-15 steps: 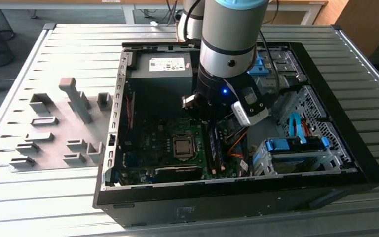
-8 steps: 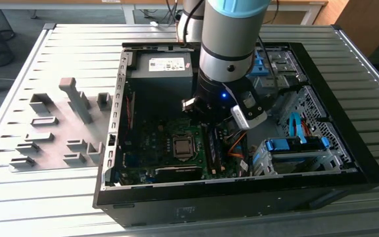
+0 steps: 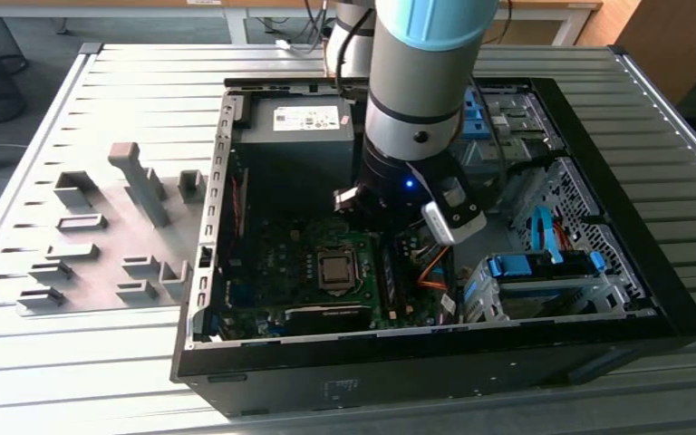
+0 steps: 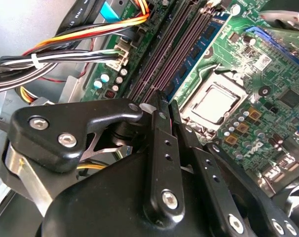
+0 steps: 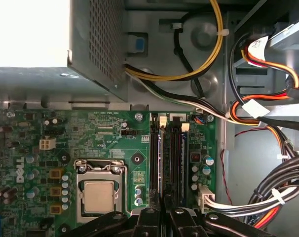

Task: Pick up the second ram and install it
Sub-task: 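Insert the second ram into the second slot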

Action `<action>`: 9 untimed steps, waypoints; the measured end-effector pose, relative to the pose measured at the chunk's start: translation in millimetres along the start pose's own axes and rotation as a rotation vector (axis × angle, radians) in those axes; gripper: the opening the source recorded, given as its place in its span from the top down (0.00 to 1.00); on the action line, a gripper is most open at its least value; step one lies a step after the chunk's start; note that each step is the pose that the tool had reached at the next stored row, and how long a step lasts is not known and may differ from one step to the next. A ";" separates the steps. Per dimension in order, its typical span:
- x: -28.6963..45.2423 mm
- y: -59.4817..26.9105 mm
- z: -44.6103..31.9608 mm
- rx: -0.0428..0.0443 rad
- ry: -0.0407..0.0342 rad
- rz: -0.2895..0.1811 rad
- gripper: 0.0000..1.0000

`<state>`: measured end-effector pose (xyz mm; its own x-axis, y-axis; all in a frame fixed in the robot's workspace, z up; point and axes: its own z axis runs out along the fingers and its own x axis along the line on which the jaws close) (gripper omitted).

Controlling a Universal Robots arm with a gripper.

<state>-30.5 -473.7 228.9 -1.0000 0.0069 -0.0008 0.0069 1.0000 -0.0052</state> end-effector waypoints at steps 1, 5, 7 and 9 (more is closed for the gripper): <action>0.0 0.0 1.0 0.0000 0.0000 0.000 0.86; 0.0 -0.1 1.9 0.0002 0.0001 0.001 0.86; 0.0 0.0 2.5 0.0000 -0.0001 0.001 0.86; 0.0 0.0 2.7 -0.0001 -0.0001 0.001 0.86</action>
<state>-30.5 -473.8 226.2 -1.0000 0.0076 -0.0009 0.0076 1.0000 -0.0051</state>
